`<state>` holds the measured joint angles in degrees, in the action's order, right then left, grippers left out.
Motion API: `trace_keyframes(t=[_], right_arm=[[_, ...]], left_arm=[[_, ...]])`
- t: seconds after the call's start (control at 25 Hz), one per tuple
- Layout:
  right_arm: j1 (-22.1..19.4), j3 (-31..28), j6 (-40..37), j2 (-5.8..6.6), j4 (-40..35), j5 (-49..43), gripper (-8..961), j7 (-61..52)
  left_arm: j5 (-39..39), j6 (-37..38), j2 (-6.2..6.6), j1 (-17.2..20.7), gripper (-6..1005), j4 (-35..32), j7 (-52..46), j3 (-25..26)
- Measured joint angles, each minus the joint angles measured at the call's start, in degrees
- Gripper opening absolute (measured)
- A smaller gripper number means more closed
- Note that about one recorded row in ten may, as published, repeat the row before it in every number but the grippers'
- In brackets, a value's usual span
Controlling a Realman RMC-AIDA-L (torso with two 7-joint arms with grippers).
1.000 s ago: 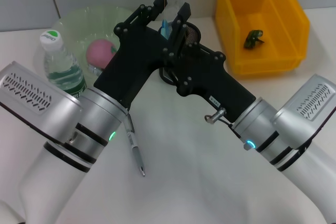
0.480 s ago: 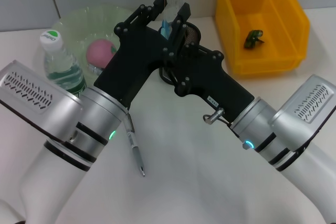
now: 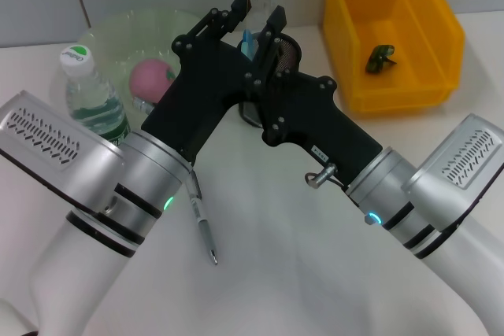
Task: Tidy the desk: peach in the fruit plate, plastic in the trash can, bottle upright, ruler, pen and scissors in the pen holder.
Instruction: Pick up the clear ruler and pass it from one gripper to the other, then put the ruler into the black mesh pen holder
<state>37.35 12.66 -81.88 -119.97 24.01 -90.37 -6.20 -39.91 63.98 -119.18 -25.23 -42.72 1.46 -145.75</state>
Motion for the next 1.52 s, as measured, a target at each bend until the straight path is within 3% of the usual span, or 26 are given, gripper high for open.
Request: trace_keyframes(t=[0.4, 0.92, 1.36, 1.52], right_arm=[[-0.2, -0.8, 0.2, 0.00, 0.6, -0.7, 8, 0.0], [-0.4, -1.3, 0.0, 0.00, 0.7, -1.5, 18, 0.0], [-0.8, -1.7, -0.1, 0.00, 0.3, -1.6, 27, 0.0], [-0.9, -2.1, -0.4, 0.00, -0.3, -1.6, 30, 0.0]], left_arm=[[0.2, 0.1, 0.00, 0.2, 415, 0.1, -0.3, -0.1], [0.6, 0.4, 0.00, 0.4, 418, 0.2, -0.6, -0.3], [0.6, 0.5, 0.00, 0.3, 639, 0.3, -1.5, 0.1], [0.6, 0.5, 0.00, 0.4, 672, 0.3, -2.4, 0.2]])
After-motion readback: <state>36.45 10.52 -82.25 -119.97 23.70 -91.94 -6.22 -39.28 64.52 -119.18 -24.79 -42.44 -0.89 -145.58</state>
